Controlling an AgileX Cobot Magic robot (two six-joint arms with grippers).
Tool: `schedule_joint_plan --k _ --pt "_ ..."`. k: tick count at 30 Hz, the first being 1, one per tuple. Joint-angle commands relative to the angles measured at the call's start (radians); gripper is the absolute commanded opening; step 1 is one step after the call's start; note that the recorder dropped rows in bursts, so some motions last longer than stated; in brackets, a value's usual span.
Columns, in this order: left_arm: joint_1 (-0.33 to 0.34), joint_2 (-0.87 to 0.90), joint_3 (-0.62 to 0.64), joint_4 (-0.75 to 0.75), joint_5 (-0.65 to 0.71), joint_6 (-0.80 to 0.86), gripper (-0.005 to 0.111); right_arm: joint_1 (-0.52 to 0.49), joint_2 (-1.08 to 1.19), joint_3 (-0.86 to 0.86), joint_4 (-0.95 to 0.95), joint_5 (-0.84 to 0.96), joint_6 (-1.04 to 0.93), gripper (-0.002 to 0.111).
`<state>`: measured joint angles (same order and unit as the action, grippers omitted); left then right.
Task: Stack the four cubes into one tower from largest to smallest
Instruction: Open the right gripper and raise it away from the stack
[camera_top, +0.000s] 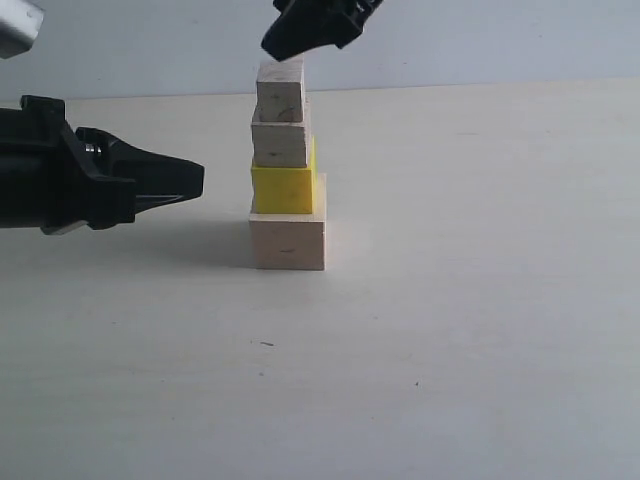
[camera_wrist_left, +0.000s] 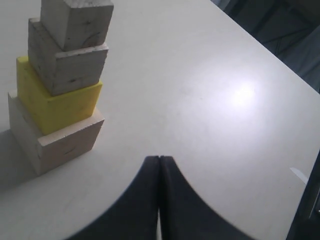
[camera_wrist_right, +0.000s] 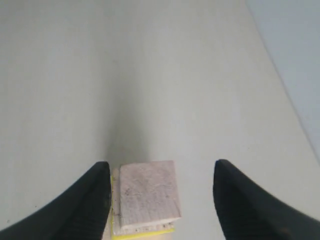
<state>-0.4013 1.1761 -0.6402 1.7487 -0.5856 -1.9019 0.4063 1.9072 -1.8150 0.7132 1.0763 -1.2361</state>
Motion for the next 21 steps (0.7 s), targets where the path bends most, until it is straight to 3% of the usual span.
schedule_joint_plan --k 1,2,8,12,21 --pt "-0.007 -0.007 0.001 -0.004 0.009 -0.011 0.000 0.001 -0.101 -0.006 -0.100 -0.114 0.306 0.054" --pt "-0.007 -0.007 0.001 -0.004 0.009 -0.011 0.000 0.001 -0.117 -0.006 -0.147 -0.121 0.390 0.050" --pt "-0.007 -0.007 0.001 -0.004 0.112 -0.043 0.000 0.001 -0.184 -0.006 -0.497 -0.092 0.866 0.000" --pt "-0.007 -0.003 0.001 -0.004 0.190 -0.095 0.000 0.001 -0.146 -0.006 -0.670 -0.036 1.082 0.000" --pt "-0.004 0.007 0.032 -0.004 0.204 -0.119 0.000 -0.018 0.137 -0.006 -0.627 0.000 1.196 0.000"
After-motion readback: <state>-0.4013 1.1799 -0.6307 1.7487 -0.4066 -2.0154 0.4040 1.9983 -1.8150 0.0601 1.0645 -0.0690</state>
